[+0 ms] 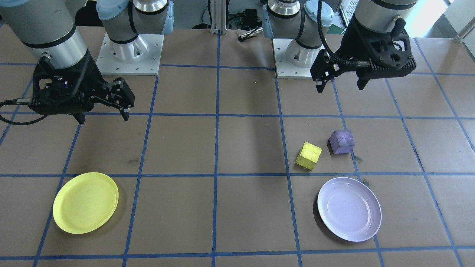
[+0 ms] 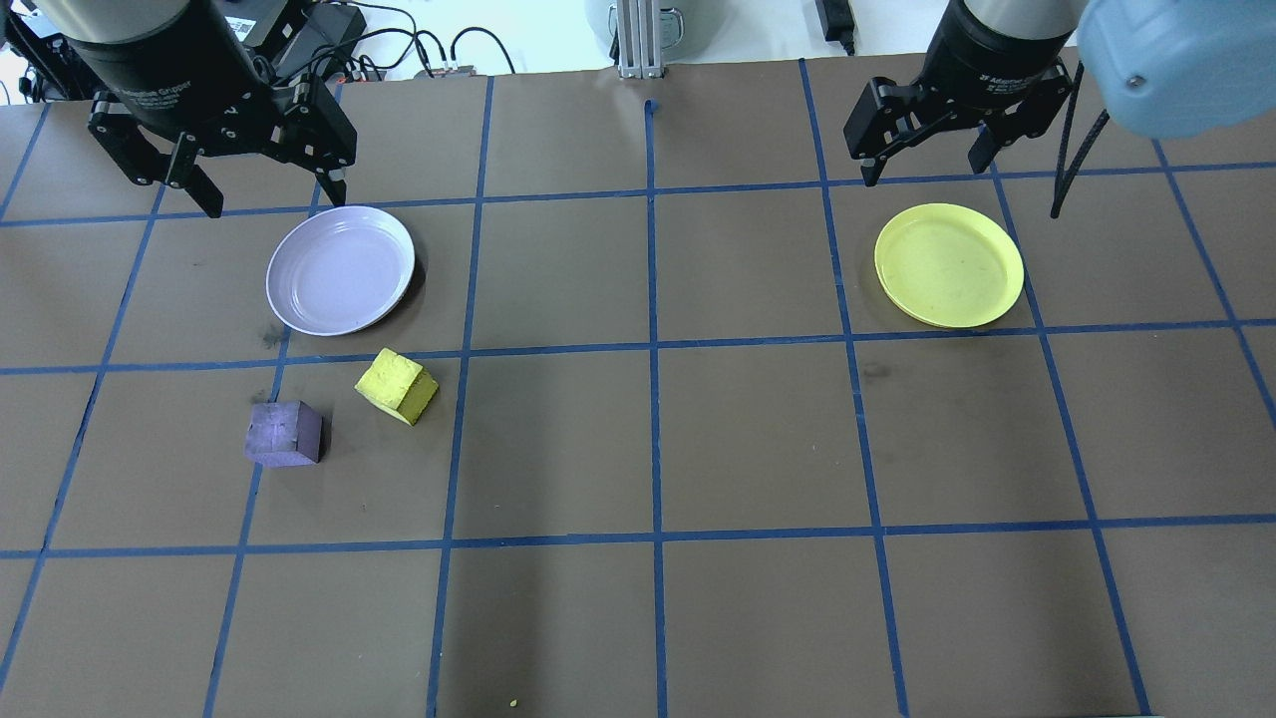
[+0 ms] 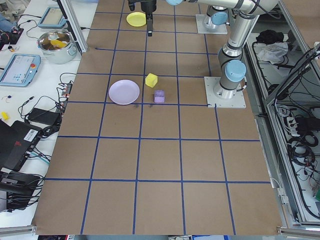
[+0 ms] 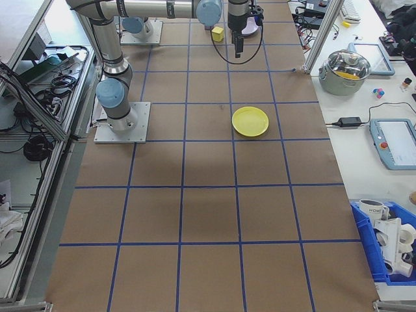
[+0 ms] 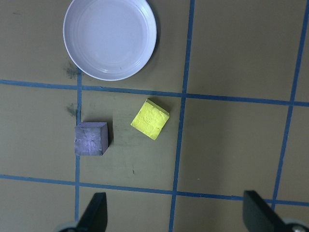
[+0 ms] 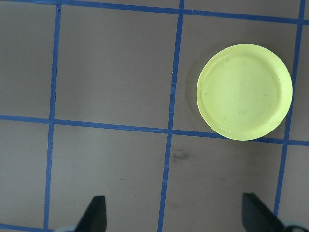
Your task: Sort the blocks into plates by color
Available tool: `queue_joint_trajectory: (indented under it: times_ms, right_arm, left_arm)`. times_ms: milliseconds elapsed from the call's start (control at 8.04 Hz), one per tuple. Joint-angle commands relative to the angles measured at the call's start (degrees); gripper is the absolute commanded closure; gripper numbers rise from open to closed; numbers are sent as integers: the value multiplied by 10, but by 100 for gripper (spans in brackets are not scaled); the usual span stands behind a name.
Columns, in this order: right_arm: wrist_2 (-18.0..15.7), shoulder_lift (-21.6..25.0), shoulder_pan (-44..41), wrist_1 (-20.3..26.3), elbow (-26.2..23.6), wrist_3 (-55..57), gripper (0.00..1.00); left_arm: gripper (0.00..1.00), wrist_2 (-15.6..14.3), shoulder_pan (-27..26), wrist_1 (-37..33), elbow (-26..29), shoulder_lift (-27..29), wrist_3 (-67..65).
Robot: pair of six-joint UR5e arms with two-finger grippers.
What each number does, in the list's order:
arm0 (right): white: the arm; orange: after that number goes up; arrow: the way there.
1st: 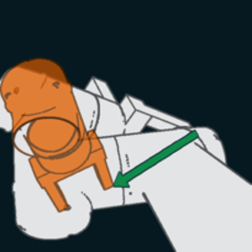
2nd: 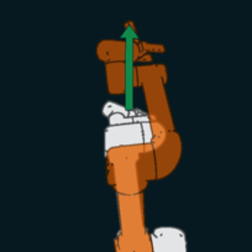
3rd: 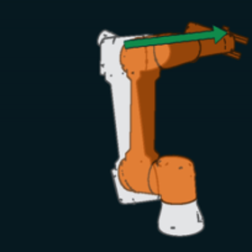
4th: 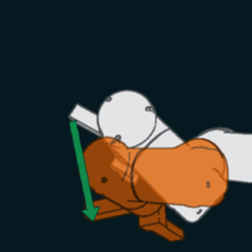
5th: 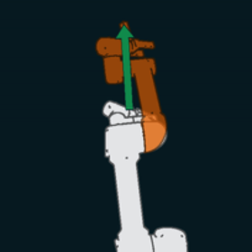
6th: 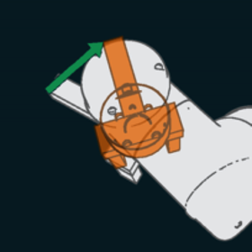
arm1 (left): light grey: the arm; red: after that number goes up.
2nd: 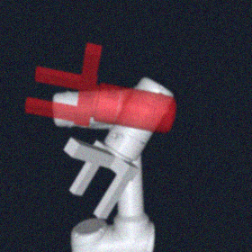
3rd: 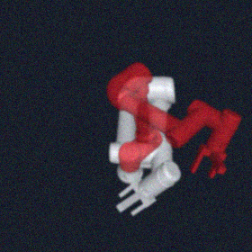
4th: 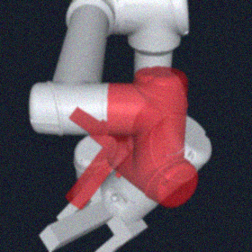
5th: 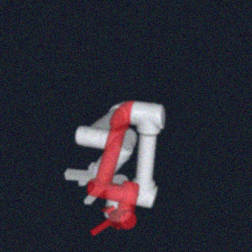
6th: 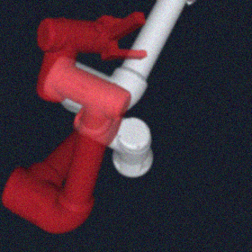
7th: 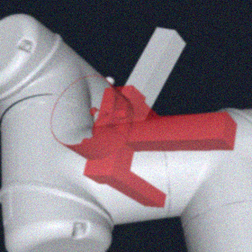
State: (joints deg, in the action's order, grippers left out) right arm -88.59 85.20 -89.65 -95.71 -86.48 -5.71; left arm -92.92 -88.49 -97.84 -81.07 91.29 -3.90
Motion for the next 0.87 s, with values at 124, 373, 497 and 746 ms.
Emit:
queue_joint_trajectory:
  times_ms: [124,373,497,746]
  right_arm:
    - [0,0,0,-2,0,-2,0]
    - [0,0,0,-2,0,-3,0]
    - [0,0,0,-3,0,-2,0]
    - [0,0,0,-3,0,-2,0]
  left_arm:
    - [0,-1,1,1,-8,13,2]
    - [0,2,7,3,-26,19,33]
    - [0,2,26,3,-47,21,88]
    - [0,1,68,52,-90,28,130]
